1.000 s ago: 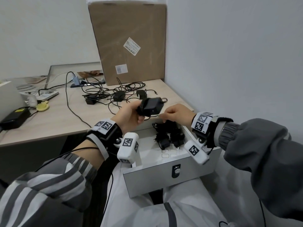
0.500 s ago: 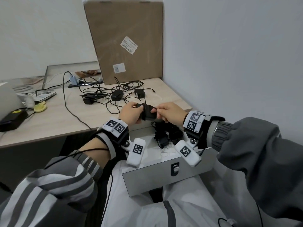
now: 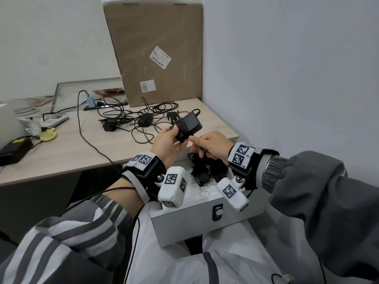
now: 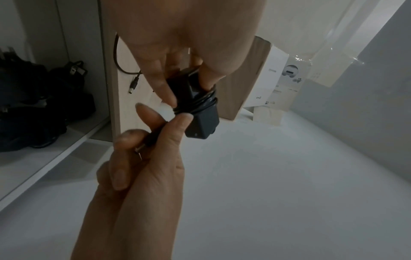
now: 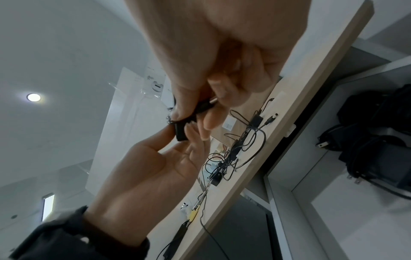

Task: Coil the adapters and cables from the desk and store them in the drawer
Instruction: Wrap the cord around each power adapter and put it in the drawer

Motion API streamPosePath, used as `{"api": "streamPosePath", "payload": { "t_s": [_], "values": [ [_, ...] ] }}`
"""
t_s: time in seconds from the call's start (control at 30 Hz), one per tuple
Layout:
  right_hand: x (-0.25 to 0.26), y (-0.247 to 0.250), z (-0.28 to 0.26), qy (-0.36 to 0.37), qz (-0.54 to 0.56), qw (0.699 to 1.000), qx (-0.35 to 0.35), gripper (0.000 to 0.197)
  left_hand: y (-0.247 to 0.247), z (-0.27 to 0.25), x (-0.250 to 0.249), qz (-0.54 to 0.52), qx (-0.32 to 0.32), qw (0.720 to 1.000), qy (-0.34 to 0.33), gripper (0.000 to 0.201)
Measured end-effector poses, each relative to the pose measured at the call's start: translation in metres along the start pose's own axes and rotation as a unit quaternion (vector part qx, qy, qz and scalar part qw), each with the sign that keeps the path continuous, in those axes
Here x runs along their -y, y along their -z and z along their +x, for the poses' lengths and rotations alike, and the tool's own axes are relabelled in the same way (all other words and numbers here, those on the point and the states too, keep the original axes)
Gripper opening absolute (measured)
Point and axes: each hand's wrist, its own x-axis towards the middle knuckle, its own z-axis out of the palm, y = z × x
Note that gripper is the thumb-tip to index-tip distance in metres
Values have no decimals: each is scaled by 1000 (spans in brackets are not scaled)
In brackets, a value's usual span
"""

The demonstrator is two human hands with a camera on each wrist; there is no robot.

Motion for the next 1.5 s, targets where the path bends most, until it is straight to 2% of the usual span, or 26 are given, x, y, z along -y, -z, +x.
{"api": "streamPosePath", "payload": {
  "t_s": [0.23, 0.33, 0.4, 0.5, 0.6, 0.63, 0.7, 0.77, 0.9, 1.0, 1.07, 1.2, 1.3, 1.4, 1.5],
  "values": [
    [-1, 7, -2, 19, -1, 997, 68, 10, 7, -3, -5, 58, 55, 992, 102, 19],
    [2, 9, -4, 30, 27, 997, 60, 2, 5, -6, -14, 76, 75, 986, 126, 24],
    [2, 9, -3, 40, 39, 998, 32, 13, 4, -9, -18, 80, 89, 983, 138, 25],
    [-3, 8, 1, 68, 22, 997, -25, 50, 3, -12, -18, 73, 105, 980, 155, 26],
    [-5, 8, 1, 123, -31, 991, -34, 77, 2, -14, -15, 63, 103, 977, 177, 26],
    [-4, 8, 0, 140, -45, 989, -30, 79, 2, -14, -14, 58, 103, 974, 192, 26],
    [-4, 7, -1, 157, -23, 987, -14, 67, 0, -14, -13, 59, 113, 967, 221, 27],
    [-4, 7, 0, 139, 12, 990, -4, 50, -4, -16, -13, 84, 123, 959, 243, 31],
    [-7, 9, 3, 69, 17, 997, -19, 40, -9, -20, -5, 175, 136, 939, 263, 39],
    [-13, 10, 3, 0, 38, 999, -22, 33, -10, -21, 0, 177, 104, 950, 235, 47],
    [-17, 11, 5, -42, 17, 999, -25, 29, -12, -26, 0, 171, 106, 957, 207, 46],
    [-19, 12, 9, -125, -9, 992, -26, 42, -13, -31, 3, 238, 155, 944, 170, 38],
    [-19, 13, 8, -169, -28, 985, -6, 46, -8, -28, 11, 226, 176, 946, 151, 32],
    [-19, 15, 9, -194, -15, 981, 0, 50, -4, -22, 19, 213, 133, 959, 127, 28],
    [-20, 16, 11, -214, -14, 977, 18, 51, -1, -17, 21, 295, 122, 938, 134, 31]
  ]
}}
